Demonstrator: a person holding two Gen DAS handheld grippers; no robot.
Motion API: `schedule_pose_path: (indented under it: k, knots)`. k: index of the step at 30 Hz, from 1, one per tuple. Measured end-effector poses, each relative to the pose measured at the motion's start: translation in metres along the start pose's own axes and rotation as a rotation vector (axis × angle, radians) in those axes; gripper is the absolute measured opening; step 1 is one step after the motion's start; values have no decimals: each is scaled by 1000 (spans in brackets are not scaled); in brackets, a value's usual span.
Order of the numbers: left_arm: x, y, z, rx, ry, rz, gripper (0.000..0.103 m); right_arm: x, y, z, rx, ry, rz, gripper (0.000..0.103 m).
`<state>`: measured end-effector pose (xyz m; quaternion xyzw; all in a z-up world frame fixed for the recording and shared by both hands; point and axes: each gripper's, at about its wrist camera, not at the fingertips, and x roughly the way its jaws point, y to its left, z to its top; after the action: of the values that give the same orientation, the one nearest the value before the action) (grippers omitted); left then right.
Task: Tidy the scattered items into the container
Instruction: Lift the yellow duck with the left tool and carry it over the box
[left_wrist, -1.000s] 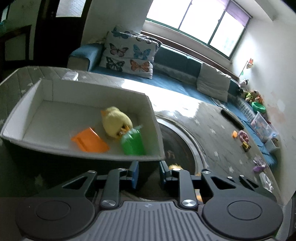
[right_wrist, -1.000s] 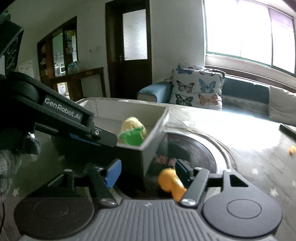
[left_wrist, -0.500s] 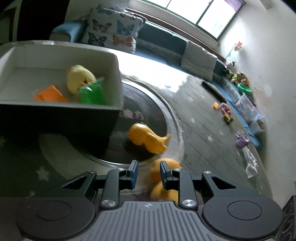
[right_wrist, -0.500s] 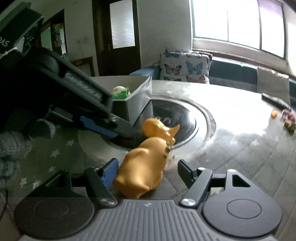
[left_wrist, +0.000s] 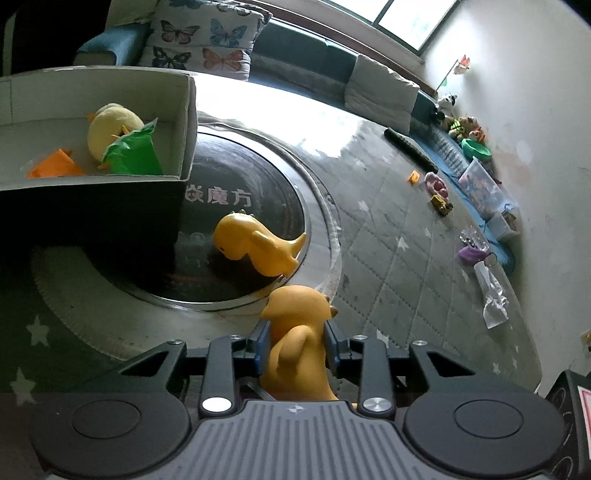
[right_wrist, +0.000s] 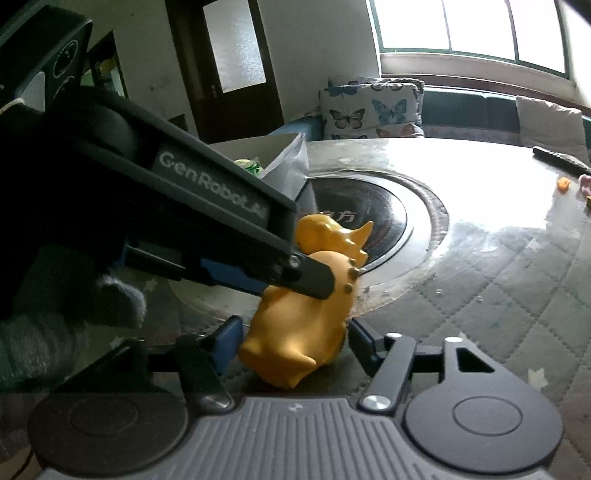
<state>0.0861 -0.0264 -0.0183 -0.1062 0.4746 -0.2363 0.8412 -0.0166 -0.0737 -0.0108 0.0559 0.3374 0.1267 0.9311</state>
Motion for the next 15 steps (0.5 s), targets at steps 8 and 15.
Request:
schedule_pose_path:
  k: [8, 15]
  knots:
    - [1, 2, -1, -7, 4, -7, 36, 5, 2, 2, 3, 4, -12, 62]
    - [-6, 1, -5, -6, -16, 8, 35, 4, 5, 2, 5, -4, -10, 61]
